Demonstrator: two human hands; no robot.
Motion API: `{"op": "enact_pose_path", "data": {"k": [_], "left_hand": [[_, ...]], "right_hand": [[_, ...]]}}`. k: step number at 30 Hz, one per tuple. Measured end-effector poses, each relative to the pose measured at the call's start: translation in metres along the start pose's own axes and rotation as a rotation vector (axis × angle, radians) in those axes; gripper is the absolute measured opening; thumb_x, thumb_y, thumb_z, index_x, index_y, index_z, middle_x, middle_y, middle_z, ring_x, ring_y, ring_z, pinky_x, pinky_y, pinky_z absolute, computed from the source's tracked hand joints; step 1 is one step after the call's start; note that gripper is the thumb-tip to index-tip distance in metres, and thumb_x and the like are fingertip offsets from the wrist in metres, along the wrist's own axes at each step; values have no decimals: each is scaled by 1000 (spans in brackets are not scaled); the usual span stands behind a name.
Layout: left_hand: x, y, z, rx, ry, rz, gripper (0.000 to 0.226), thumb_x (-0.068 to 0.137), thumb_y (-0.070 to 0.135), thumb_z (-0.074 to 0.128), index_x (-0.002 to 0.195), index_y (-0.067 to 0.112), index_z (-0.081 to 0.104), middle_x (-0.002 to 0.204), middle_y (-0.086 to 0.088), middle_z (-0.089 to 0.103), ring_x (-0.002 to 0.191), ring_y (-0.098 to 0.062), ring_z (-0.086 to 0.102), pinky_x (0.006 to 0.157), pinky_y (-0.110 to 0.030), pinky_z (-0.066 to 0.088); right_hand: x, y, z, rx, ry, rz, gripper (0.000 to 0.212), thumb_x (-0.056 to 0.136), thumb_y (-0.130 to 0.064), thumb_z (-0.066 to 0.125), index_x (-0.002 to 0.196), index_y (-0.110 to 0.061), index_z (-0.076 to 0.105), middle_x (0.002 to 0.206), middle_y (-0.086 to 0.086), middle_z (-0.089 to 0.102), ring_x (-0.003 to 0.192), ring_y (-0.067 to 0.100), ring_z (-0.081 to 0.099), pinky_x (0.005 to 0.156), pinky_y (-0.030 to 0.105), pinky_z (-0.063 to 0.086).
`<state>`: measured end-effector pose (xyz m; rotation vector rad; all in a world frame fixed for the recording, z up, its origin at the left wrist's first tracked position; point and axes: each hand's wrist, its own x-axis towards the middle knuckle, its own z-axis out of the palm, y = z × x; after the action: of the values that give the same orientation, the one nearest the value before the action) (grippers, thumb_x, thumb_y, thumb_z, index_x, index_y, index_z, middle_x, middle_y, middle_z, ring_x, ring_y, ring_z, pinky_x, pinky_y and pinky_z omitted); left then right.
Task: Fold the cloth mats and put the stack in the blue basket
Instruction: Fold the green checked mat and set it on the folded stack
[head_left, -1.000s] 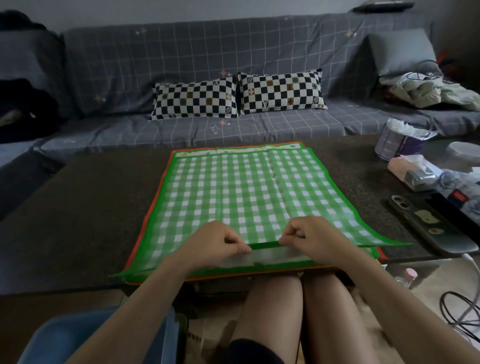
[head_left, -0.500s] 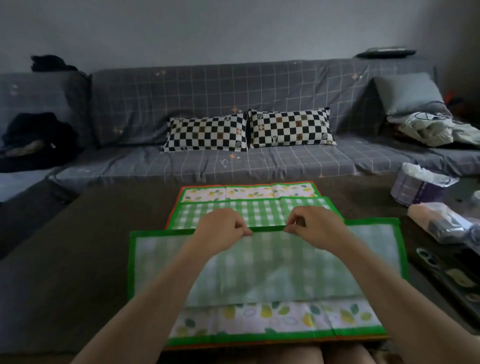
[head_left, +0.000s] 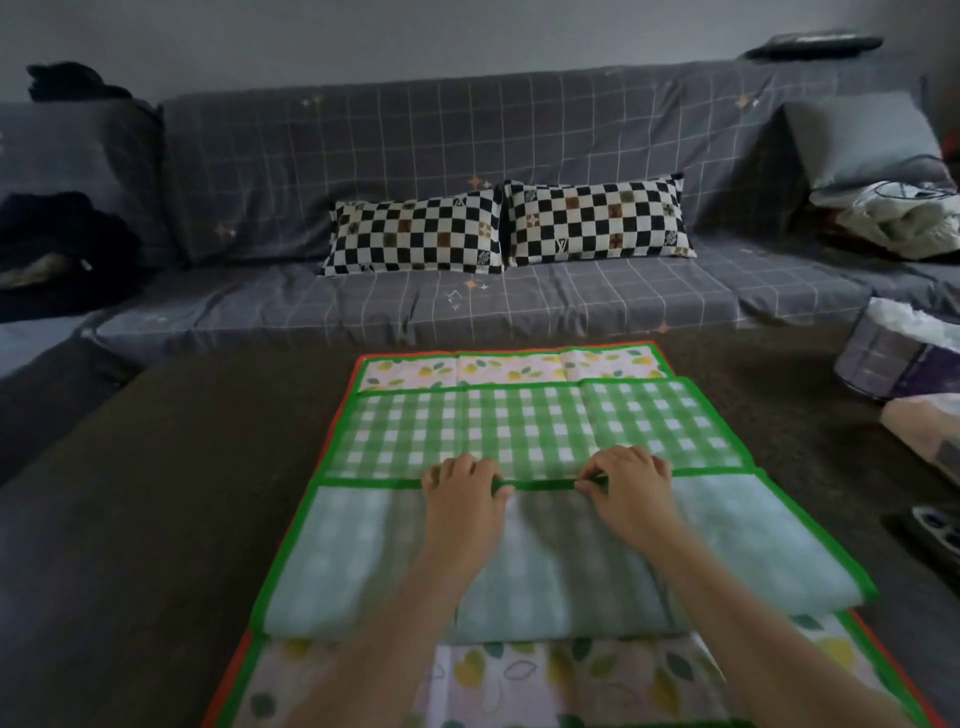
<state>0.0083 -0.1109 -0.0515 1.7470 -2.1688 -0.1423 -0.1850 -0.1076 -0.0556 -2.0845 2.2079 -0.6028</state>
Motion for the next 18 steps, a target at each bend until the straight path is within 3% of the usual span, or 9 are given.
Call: {"op": "enact_pose_path", "data": {"k": [3, 5, 9, 12, 13, 15, 16, 18], "left_hand": [[-10, 7, -4, -41, 42, 20, 30, 99, 33, 42, 125, 22, 53, 130, 4, 48, 125, -18, 40, 109, -34, 19], [-22, 15, -5, -65, -44, 48, 39, 100, 35, 34, 135, 23, 48, 145, 2, 39, 137, -17, 29, 117, -38, 11], [-39, 16, 7, 92, -277, 54, 56, 100, 46, 14, 152, 24, 12, 161, 4, -4, 147, -15, -11, 118, -47, -7], [-41, 15, 14, 151, -250, 60, 57, 100, 49, 10, 153, 28, 2, 160, 4, -9, 146, -17, -13, 118, -47, -9], [-42, 15, 14, 140, -249, 56, 57, 99, 50, 9, 152, 30, 0, 160, 4, -9, 146, -17, -14, 118, -46, -9], [-41, 16, 15, 130, -263, 53, 57, 99, 51, 9, 152, 32, -3, 160, 5, -10, 146, -17, -15, 118, -47, -10], [-41, 16, 15, 134, -268, 55, 57, 99, 51, 10, 152, 33, -3, 160, 5, -10, 146, -17, -15, 118, -47, -10], [-41, 15, 15, 151, -268, 59, 58, 98, 51, 9, 152, 33, -4, 160, 5, -11, 146, -17, -15, 118, -48, -9]], "right_hand": [[-4, -2, 5, 25, 60, 3, 16, 83, -35, 64, 93, -24, 67, 104, -5, 63, 110, 21, 50, 91, 33, 26], [-6, -4, 5, 32, 65, 0, 16, 83, -33, 63, 94, -22, 67, 104, -4, 63, 110, 22, 51, 93, 35, 27], [-19, -11, 0, 20, 50, -83, 31, 92, -34, 48, 118, -23, 61, 124, -3, 60, 123, 21, 47, 104, 35, 25], [-40, -14, -1, -17, -118, -152, 47, 98, -43, 25, 141, -30, 38, 150, -7, 35, 143, 15, 22, 115, 32, 12], [-48, -12, 0, -45, -181, -170, 58, 94, -56, 10, 145, -34, 28, 155, -9, 23, 145, 13, 12, 117, 31, 5], [-58, 0, -1, -95, -245, -179, 95, 68, -76, -23, 147, -39, 13, 158, -12, 9, 146, 11, 0, 117, 32, -3], [-59, 8, -2, -114, -262, -150, 103, 60, -78, -30, 147, -41, 10, 158, -12, 5, 146, 11, -3, 117, 33, -4], [-57, 27, -8, -131, -272, -64, 84, 73, -77, -14, 147, -42, 6, 158, -12, 2, 146, 11, -4, 118, 35, -4]]}}
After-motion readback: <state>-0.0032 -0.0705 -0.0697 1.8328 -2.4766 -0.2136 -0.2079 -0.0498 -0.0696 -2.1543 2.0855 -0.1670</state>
